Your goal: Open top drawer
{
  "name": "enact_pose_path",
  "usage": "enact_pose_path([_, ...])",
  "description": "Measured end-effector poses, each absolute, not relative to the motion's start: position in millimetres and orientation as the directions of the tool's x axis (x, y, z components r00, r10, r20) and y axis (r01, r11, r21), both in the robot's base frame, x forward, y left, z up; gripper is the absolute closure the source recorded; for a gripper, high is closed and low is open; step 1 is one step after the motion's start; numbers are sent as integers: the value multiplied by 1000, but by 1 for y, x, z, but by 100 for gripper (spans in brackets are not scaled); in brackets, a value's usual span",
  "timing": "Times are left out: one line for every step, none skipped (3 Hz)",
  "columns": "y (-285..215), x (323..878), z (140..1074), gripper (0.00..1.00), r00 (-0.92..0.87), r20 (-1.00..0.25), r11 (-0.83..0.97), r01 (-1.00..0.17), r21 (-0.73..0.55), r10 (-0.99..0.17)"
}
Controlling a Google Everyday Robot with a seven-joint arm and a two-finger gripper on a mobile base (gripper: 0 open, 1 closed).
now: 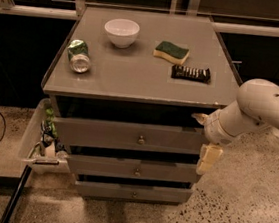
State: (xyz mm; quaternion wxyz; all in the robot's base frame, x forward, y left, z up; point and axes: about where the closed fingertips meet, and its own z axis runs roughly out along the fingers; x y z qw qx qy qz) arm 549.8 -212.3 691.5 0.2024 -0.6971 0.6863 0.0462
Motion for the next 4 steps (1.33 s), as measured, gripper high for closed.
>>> enact_pose_path([-213, 561, 683, 0, 103, -365, -2, -964, -266, -925])
enact_pose_path([-210, 571, 675, 0, 148, -382, -30, -954, -298, -912])
enact_pose_path([-205, 579, 666, 0, 175, -395, -51, -951, -306, -902])
enact_pose_path([-200, 584, 655, 0, 184, -405, -62, -954, -294, -896])
